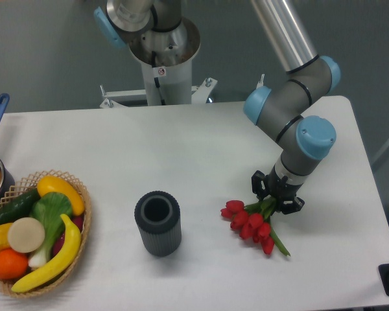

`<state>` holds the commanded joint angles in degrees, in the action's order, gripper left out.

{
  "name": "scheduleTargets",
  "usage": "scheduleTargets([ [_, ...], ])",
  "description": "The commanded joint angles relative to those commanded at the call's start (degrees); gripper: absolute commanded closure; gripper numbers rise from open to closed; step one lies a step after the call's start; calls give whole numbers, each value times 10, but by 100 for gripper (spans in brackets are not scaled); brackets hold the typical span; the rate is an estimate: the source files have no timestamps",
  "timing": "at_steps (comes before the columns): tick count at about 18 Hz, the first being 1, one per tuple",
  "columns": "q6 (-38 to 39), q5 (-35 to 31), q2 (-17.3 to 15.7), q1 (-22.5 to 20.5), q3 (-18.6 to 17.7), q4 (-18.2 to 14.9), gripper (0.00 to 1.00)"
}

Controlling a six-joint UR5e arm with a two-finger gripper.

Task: Pick up the flowers from the table
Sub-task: 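Close the gripper on the tulip stems, then lift the gripped tulip bunch up off the table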

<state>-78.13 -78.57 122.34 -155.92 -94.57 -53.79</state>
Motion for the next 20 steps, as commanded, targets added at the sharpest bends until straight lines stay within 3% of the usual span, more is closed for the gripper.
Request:
scheduleTargets([
  [11, 1, 4, -17, -3, 1, -3, 57],
  [20, 39, 40, -82, -1, 1, -4, 57],
])
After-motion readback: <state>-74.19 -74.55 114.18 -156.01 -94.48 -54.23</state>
